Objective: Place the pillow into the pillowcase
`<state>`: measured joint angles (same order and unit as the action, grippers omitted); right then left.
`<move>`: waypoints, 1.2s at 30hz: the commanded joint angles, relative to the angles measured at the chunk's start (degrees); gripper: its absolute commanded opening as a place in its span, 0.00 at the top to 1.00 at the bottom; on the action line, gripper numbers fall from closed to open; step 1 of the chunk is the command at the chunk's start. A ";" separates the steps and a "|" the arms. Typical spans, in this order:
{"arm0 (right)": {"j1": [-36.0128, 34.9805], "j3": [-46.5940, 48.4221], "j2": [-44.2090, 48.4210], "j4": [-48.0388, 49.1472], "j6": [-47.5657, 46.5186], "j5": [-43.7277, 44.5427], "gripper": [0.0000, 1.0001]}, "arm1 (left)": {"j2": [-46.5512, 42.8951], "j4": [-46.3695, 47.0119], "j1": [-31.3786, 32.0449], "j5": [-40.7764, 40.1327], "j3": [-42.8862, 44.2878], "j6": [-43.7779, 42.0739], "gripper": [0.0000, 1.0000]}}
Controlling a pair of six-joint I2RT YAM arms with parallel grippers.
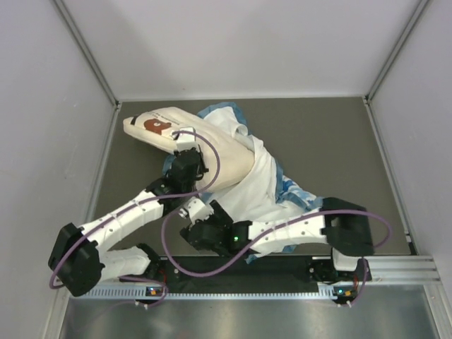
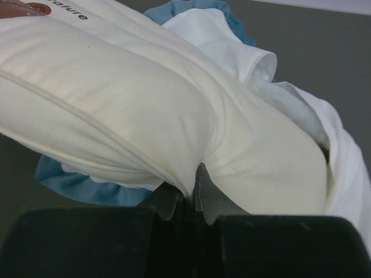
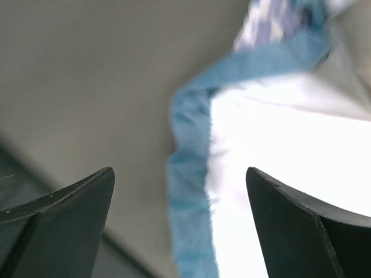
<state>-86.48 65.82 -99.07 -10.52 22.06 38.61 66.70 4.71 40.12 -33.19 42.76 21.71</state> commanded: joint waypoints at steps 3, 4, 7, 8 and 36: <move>6.32 2.82 -11.85 -9.78 -0.70 -1.95 0.12 | -0.96 0.22 -4.51 12.23 6.89 5.88 1.00; 6.41 2.65 -11.76 -9.69 -0.79 -2.22 0.12 | -0.78 0.12 -5.65 14.19 7.07 6.49 1.00; 7.89 2.12 -11.32 -9.69 -0.53 -4.41 0.12 | 0.19 -1.01 -9.00 18.06 7.86 7.90 1.00; 8.25 2.03 -11.24 -9.60 -0.53 -4.94 0.12 | 0.45 -1.19 -9.18 18.59 8.12 8.08 1.00; 9.22 -15.81 15.38 19.82 -4.50 -61.53 1.00 | -0.86 7.14 -9.21 25.14 -1.18 10.90 1.00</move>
<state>-74.32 51.20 -91.15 0.25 14.46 -4.43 68.42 3.97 27.31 -6.09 46.00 31.68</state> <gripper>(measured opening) 0.020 0.069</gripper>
